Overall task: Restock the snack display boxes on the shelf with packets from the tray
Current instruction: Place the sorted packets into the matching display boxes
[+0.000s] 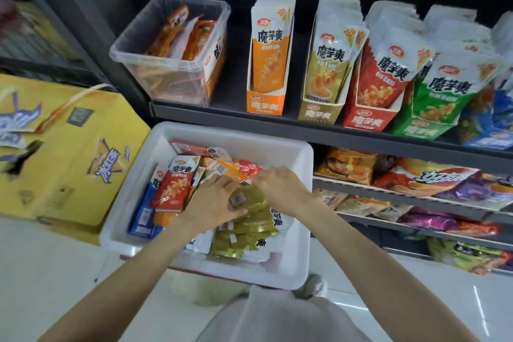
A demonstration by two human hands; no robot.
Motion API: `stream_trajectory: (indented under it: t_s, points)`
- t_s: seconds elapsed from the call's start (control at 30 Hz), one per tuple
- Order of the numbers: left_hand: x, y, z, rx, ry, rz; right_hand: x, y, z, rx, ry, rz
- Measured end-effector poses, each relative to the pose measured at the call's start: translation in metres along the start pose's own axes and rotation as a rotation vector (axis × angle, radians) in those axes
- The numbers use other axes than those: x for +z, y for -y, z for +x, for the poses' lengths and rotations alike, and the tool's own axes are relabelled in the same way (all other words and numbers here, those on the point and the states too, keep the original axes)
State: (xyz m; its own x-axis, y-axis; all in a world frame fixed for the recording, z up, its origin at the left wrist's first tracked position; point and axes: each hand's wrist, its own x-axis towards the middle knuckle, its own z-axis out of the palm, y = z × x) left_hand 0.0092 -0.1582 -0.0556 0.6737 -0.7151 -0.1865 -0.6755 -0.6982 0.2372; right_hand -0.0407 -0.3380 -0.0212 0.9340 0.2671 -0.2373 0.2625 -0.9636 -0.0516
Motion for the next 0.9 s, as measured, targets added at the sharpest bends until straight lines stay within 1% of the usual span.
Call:
stream_trajectory:
  t_s: [0.03,0.1,0.13,0.2,0.3,0.37,0.47,0.57,0.6,0.63,0.7,0.8,0.9]
  points:
    - [0.003,0.0,0.0,-0.006,0.037,0.034,0.007,0.0,0.006,-0.011,0.055,-0.091]
    - [0.008,-0.007,0.002,-0.004,0.056,0.107,0.02,-0.004,0.016,0.015,0.166,-0.16]
    - [0.01,-0.011,0.004,-0.013,0.058,0.13,0.024,-0.007,0.02,0.027,0.198,-0.169]
    - [0.014,-0.019,0.007,-0.051,0.082,0.154,0.026,-0.008,0.025,0.017,0.208,-0.19]
    - [0.019,-0.024,0.011,-0.068,0.1,0.214,0.025,-0.007,0.026,-0.056,0.165,-0.244]
    - [0.02,-0.023,0.016,-0.067,0.079,0.233,0.025,-0.01,0.023,-0.101,0.141,-0.277]
    - [0.016,-0.021,0.018,-0.024,0.036,0.247,0.019,-0.013,0.019,-0.14,0.087,-0.261]
    - [0.011,-0.025,0.014,0.043,-0.037,0.298,0.005,-0.018,0.019,-0.09,-0.109,-0.244]
    - [0.012,-0.027,0.012,0.051,-0.041,0.309,0.001,-0.02,0.018,-0.063,-0.15,-0.24]
    - [0.014,-0.028,0.012,0.062,-0.035,0.319,-0.001,-0.023,0.019,-0.049,-0.146,-0.241]
    - [0.019,-0.027,0.011,0.102,-0.021,0.304,0.002,-0.025,0.019,-0.049,-0.061,-0.245]
    - [0.02,-0.016,0.017,0.148,-0.076,0.189,0.02,-0.022,0.026,-0.048,0.125,-0.224]
    - [0.016,-0.003,0.024,0.066,0.0,0.291,0.034,-0.019,0.037,-0.053,0.154,-0.227]
